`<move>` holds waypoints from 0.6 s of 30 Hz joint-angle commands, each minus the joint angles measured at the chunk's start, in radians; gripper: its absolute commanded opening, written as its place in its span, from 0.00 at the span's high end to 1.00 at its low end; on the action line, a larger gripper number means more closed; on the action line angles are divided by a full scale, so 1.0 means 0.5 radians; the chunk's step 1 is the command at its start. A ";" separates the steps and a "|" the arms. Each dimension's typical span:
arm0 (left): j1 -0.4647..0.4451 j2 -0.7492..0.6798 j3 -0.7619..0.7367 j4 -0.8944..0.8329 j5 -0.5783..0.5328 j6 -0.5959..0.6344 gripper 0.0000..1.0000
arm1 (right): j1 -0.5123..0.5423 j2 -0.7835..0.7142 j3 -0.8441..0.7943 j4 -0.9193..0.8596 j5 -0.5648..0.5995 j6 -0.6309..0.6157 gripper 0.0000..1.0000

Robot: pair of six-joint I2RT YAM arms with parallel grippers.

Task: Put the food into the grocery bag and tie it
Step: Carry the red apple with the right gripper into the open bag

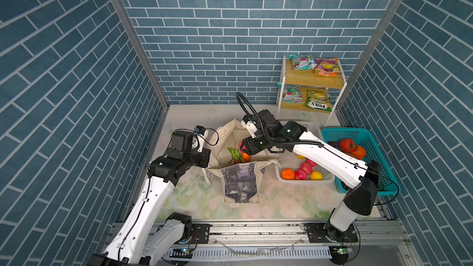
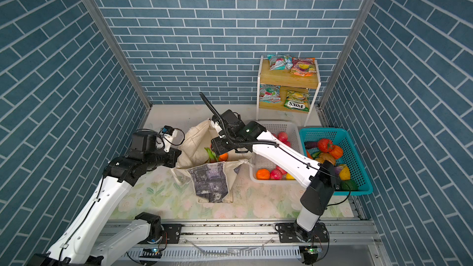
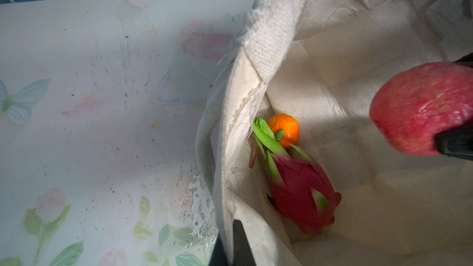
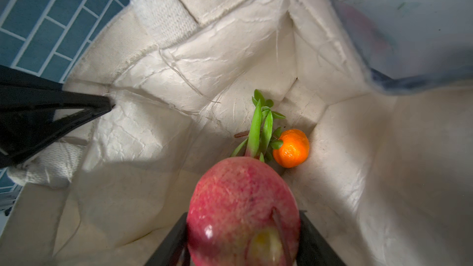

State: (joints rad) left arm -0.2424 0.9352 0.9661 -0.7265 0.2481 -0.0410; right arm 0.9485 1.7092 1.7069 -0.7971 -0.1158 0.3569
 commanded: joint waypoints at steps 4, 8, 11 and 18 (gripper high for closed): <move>0.009 -0.010 -0.030 0.048 0.004 0.008 1.00 | 0.054 0.130 0.107 -0.107 -0.118 -0.115 0.65; 0.009 -0.011 -0.030 0.051 0.007 0.008 1.00 | 0.084 0.194 0.126 -0.132 -0.130 -0.125 0.65; 0.009 -0.011 -0.030 0.051 0.010 0.008 1.00 | 0.109 0.239 0.127 -0.146 -0.131 -0.135 0.65; 0.009 -0.010 -0.030 0.051 0.008 0.008 1.00 | 0.134 0.327 0.080 -0.167 -0.130 -0.155 0.63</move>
State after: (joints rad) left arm -0.2424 0.9352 0.9657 -0.7265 0.2493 -0.0410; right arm 1.0100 1.8538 1.7435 -0.8524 -0.1734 0.3161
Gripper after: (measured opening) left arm 0.055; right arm 0.588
